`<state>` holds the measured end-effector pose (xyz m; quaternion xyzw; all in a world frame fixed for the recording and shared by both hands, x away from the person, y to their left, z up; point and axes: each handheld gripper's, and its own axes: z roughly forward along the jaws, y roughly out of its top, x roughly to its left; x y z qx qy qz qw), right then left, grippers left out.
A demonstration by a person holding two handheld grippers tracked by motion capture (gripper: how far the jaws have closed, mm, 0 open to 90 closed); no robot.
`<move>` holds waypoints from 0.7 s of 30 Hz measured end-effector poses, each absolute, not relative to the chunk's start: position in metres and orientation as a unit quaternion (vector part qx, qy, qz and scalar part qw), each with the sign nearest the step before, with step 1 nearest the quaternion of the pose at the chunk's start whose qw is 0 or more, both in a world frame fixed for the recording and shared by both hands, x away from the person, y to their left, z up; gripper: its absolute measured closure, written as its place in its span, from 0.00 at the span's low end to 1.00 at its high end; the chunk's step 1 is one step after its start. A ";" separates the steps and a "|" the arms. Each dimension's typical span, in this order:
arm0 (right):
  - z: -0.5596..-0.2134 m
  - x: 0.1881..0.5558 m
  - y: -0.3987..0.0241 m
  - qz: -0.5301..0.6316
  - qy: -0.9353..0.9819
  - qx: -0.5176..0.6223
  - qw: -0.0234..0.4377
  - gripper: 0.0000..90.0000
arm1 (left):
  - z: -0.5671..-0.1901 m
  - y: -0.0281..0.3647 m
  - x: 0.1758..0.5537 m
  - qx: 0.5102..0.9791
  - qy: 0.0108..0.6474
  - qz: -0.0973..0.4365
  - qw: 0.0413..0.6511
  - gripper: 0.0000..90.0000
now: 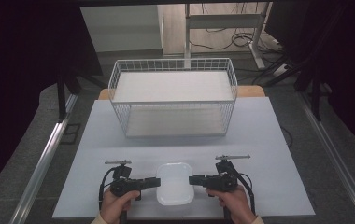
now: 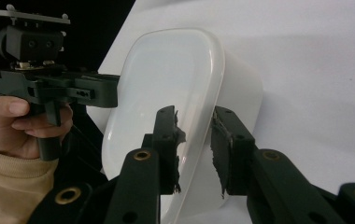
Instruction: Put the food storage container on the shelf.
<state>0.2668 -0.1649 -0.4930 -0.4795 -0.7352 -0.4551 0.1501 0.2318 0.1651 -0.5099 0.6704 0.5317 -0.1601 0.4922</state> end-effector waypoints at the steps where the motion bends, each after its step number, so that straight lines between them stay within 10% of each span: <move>1: -0.493 0.266 -0.166 -0.456 -0.735 -0.479 0.151 0.80 | -0.510 0.165 0.232 0.670 0.531 -0.160 0.493 0.79; 21: -0.484 0.261 -0.170 -0.479 -0.728 -0.469 0.142 0.89 | -0.498 0.167 0.227 0.682 0.515 -0.137 0.501 0.87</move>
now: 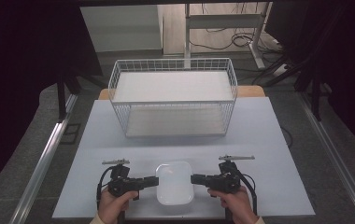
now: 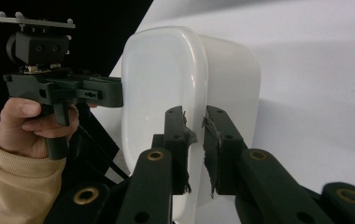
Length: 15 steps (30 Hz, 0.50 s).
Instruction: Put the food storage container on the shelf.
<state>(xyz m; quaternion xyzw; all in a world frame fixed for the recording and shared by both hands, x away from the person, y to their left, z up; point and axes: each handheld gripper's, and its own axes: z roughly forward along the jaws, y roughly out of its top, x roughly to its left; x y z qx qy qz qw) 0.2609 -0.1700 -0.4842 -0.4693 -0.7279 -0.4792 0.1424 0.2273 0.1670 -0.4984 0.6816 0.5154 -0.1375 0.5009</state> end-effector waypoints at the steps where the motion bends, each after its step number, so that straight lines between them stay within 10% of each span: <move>1: -0.484 0.261 -0.170 -0.479 -0.728 -0.469 0.142 0.89 | -0.498 0.167 0.227 0.682 0.515 -0.137 0.501 0.88; 15: -0.476 0.257 -0.168 -0.488 -0.738 -0.450 0.120 0.90 | -0.493 0.168 0.226 0.688 0.507 -0.123 0.504 0.88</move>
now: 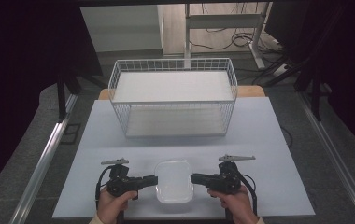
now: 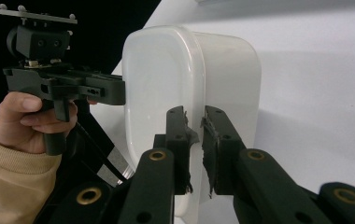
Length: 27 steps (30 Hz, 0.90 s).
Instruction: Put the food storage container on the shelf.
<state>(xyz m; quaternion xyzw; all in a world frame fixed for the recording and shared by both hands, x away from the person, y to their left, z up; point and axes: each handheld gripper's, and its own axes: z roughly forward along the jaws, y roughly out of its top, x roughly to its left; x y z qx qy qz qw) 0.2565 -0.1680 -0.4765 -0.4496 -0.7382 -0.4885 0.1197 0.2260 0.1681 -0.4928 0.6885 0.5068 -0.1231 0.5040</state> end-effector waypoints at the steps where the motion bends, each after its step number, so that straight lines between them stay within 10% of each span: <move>1: -0.476 0.256 -0.168 -0.489 -0.739 -0.448 0.119 0.90 | -0.492 0.168 0.226 0.689 0.505 -0.121 0.504 0.88; 27: -0.446 0.284 -0.157 -0.511 -0.753 -0.405 0.087 0.90 | -0.456 0.177 0.251 0.702 0.485 -0.073 0.516 0.88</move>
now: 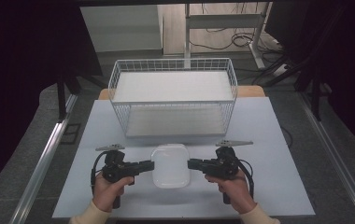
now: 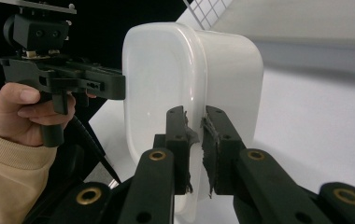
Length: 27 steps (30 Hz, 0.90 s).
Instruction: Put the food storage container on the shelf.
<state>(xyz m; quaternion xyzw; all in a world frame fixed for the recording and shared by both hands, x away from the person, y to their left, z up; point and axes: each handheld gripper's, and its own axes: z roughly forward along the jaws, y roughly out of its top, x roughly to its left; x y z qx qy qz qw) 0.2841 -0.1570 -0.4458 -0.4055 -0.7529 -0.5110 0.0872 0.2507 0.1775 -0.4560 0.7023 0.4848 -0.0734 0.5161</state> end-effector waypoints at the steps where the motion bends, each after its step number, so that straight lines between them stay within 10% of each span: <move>1: -0.444 0.285 -0.157 -0.512 -0.753 -0.405 0.085 0.90 | -0.454 0.177 0.252 0.702 0.484 -0.072 0.518 0.88; 27: -0.351 0.325 -0.155 -0.550 -0.757 -0.354 0.008 0.89 | -0.362 0.177 0.296 0.710 0.434 0.002 0.554 0.88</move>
